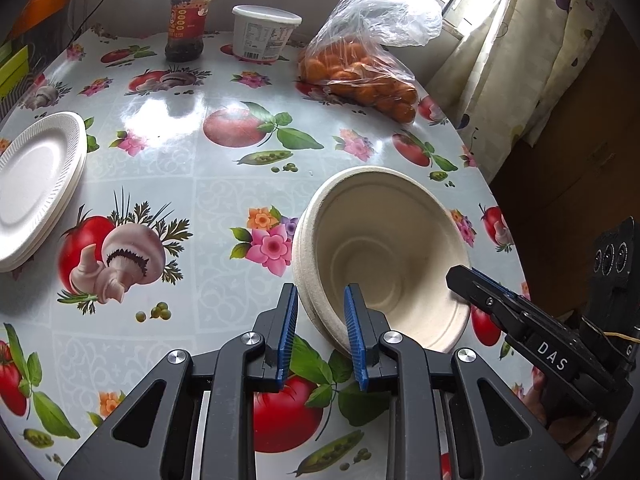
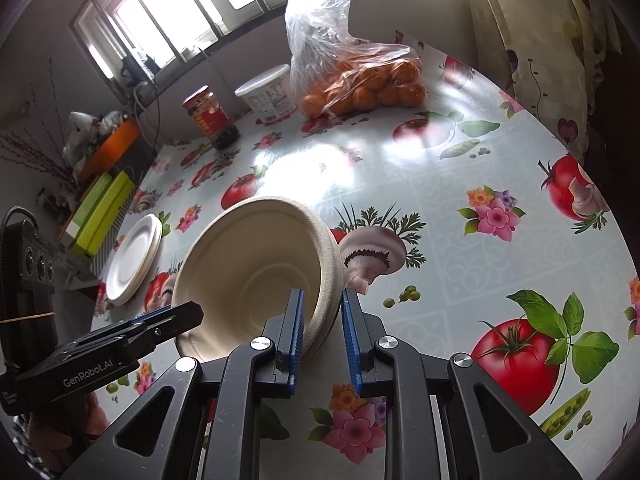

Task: Organize plates and bowls
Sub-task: 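Lift the nested beige bowls and carry them toward the white plate stack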

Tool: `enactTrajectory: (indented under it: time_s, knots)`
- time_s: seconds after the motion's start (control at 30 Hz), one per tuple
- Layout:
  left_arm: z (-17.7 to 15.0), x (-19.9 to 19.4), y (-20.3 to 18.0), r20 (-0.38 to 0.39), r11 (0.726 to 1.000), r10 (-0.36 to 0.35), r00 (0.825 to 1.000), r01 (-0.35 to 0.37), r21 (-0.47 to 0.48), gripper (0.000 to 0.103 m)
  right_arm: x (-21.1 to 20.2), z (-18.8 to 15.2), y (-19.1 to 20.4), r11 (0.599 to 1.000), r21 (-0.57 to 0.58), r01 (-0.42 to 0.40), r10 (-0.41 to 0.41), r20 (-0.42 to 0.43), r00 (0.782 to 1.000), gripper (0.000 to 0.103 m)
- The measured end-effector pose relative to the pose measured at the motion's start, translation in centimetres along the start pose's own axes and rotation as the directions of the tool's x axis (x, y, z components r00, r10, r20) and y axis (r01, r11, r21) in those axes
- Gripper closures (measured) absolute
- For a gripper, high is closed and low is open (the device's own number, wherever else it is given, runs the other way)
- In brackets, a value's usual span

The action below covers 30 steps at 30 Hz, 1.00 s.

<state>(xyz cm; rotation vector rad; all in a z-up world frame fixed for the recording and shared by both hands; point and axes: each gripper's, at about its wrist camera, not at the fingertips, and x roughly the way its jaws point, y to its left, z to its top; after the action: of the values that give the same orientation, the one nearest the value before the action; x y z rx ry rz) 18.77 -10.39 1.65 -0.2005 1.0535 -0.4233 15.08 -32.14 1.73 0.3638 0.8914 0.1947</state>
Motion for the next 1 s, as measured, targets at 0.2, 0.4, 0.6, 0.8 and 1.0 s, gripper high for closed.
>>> enactTrajectory:
  time_s: [0.2,0.4,0.6,0.8,1.0]
  knots:
    - [0.2,-0.5,0.0,0.009,1.000,-0.001,1.000,0.001,0.004,0.078,-0.3,0.3,0.4,1.000,0.000,0.002,-0.002,0.006,1.000,0.084]
    - [0.4,-1.3,0.1,0.022,1.000,0.003,1.000,-0.003,0.005,0.078,-0.7,0.5,1.2,1.000,-0.011,0.003,-0.003,0.012,1.000,0.084]
    - [0.6,-2.4,0.3,0.042,1.000,0.007,0.999,-0.008,0.002,0.078,-1.1,0.8,2.4,1.000,-0.029,-0.001,0.002,0.020,1.000,0.084]
    - [0.7,-3.3,0.8,0.051,1.000,0.015,0.999,-0.015,0.000,0.078,-1.3,1.1,3.6,0.999,-0.038,-0.007,0.008,0.022,1.000,0.084]
    - [0.9,-4.3,1.5,0.067,1.000,0.029,0.997,-0.029,-0.013,0.078,-1.0,1.3,4.9,0.998,-0.057,-0.019,0.020,0.018,1.000,0.084]
